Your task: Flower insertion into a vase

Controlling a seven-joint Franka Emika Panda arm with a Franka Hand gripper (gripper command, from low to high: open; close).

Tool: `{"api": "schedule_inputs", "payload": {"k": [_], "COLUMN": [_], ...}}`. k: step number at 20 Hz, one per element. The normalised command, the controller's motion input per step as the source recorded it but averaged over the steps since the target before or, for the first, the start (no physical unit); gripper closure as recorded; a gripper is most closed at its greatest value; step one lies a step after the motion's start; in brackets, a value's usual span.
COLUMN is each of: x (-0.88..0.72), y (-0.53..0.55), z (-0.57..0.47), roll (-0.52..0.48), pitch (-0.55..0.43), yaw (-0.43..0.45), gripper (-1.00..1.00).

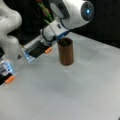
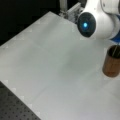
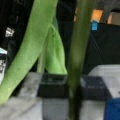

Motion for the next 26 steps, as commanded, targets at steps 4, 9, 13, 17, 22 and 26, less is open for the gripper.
{"api": "schedule_inputs", "payload": {"k": [4,9,13,17,22,26], "x": [0.23,0.21,0.17,0.15,0.16,0.19], "y": [0.15,0.13,0.1,0.07,0.03,-0.04], "z": [-0.21,-0.21,-0.13,-0.07,0.0,0.07], "roll": [-0.162,-0.17,-0.193,-0.182,-0.168,-0.179], "pitch": [0.012,0.004,0.003,-0.006,0.013,0.049], "yaw": [0.016,0.018,0.01,-0.017,-0.004,0.028], "gripper": [1.0,1.0,1.0,-1.0,-1.0,-1.0]}}
